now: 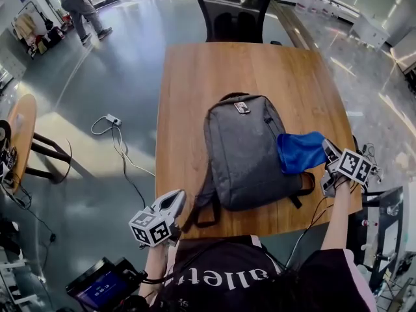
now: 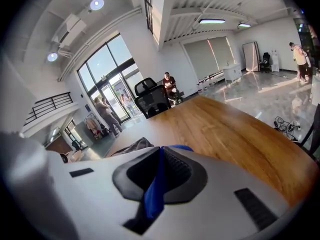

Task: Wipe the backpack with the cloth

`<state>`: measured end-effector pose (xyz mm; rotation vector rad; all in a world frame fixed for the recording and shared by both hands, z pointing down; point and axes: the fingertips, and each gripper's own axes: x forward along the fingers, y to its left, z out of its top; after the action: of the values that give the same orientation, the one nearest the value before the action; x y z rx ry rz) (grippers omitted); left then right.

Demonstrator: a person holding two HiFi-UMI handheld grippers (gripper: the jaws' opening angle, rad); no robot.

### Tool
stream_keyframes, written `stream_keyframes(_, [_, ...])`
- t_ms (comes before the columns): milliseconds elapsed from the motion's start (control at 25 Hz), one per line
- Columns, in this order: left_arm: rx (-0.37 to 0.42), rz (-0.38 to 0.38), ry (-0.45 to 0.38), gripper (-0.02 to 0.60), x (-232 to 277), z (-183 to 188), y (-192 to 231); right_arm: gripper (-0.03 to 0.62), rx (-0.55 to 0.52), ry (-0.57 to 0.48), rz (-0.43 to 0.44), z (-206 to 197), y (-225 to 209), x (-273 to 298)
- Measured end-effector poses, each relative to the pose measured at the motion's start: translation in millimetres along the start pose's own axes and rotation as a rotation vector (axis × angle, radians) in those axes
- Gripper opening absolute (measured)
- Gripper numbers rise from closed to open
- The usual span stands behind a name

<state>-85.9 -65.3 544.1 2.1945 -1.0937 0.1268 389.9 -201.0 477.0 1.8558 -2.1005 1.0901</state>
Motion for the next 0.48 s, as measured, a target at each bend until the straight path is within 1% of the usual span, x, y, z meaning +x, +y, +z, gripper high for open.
stream_keyframes(80, [0.000,-0.003,0.002,0.000,0.6,-0.6,-1.1,0.031,0.009,-0.020,0.046,6.3,13.6,-3.0])
stream_keyframes(200, [0.001,-0.008,0.003,0.000,1.9,-0.5,-2.6,0.031,-0.015,-0.042,0.156,17.5,62.5,-2.4])
stream_keyframes(280, [0.002,-0.012,0.002,0.000,2.7,-0.3,-3.3,0.031,-0.042,-0.049,0.241,24.6,108.0,0.1])
stream_keyframes(360, [0.002,-0.014,0.000,0.000,2.8,-0.7,-3.4,0.031,-0.077,-0.056,0.359,29.9,161.0,6.3])
stream_keyframes(480, [-0.002,-0.014,-0.006,0.000,2.3,-1.6,-1.8,0.031,-0.153,-0.058,0.511,32.2,237.2,19.2])
